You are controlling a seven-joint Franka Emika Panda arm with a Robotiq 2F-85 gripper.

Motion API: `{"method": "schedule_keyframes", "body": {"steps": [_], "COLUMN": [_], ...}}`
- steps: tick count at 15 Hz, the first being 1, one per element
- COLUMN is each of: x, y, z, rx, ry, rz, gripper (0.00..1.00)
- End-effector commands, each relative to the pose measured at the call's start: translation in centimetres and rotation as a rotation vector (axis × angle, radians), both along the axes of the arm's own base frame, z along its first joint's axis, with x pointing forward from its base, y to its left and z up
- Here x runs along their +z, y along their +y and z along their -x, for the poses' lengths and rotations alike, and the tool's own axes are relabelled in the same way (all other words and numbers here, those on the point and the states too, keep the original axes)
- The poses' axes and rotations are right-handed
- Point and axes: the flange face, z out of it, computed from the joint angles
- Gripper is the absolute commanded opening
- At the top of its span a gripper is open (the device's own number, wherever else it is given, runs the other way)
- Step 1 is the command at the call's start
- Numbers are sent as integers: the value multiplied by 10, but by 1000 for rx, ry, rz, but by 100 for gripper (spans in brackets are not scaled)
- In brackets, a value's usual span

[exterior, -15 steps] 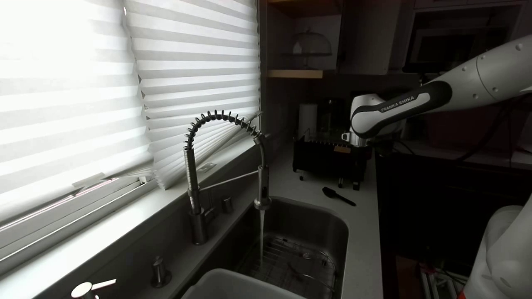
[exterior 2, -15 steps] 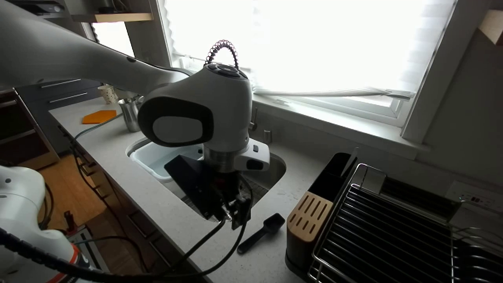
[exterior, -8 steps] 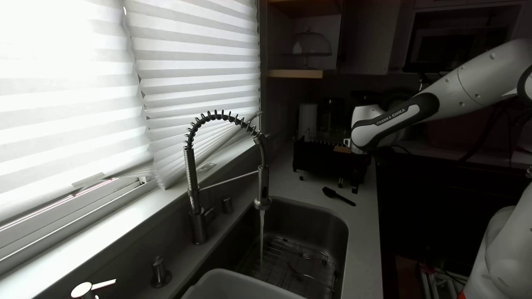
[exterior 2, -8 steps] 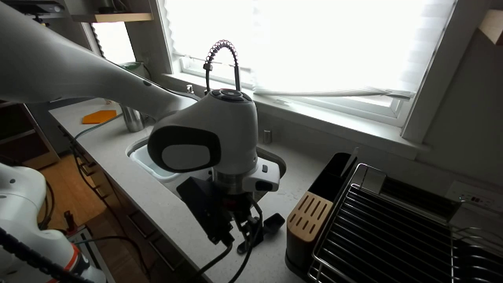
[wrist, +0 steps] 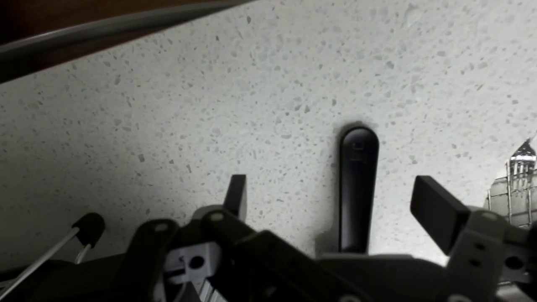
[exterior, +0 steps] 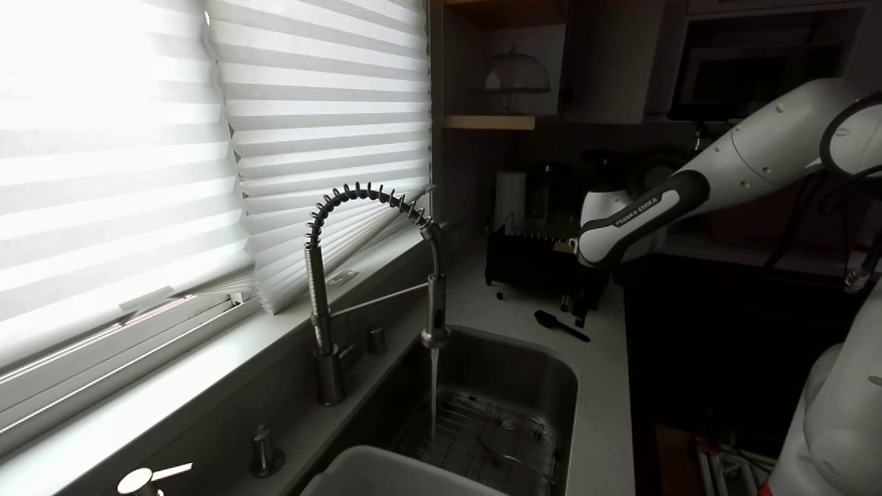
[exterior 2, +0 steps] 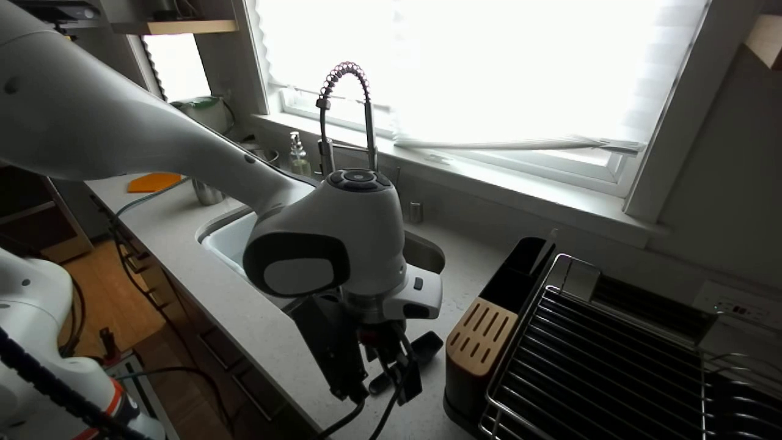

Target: Open the tap using the tap faucet, pick up the scoop and use it to draw water and then put it on counter top on the right side of the sink

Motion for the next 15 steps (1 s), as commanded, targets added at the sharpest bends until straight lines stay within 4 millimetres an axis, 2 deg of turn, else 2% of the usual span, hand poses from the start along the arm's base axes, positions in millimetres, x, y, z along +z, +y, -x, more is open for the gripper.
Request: {"method": "schedule_keyframes", "body": {"steps": [1, 6, 7, 8, 9, 10, 13, 15], "x": [-14, -23, -26, -27, -28, -30, -34, -35], "y": [4, 7, 7, 7, 8, 8, 8, 8], "z": [-5, -16, -19, -20, -22, -23, -25, -26], "rx": [-35, -74, -80, -81, -78, -77, -69, -66], "ry": [-39, -81, -82, -83, -85, -87, -86, -86], "rz": [-16, -32, -27, -27, -24, -22, -17, -18], "gripper": [100, 100, 95, 80, 71, 70, 44, 30]}}
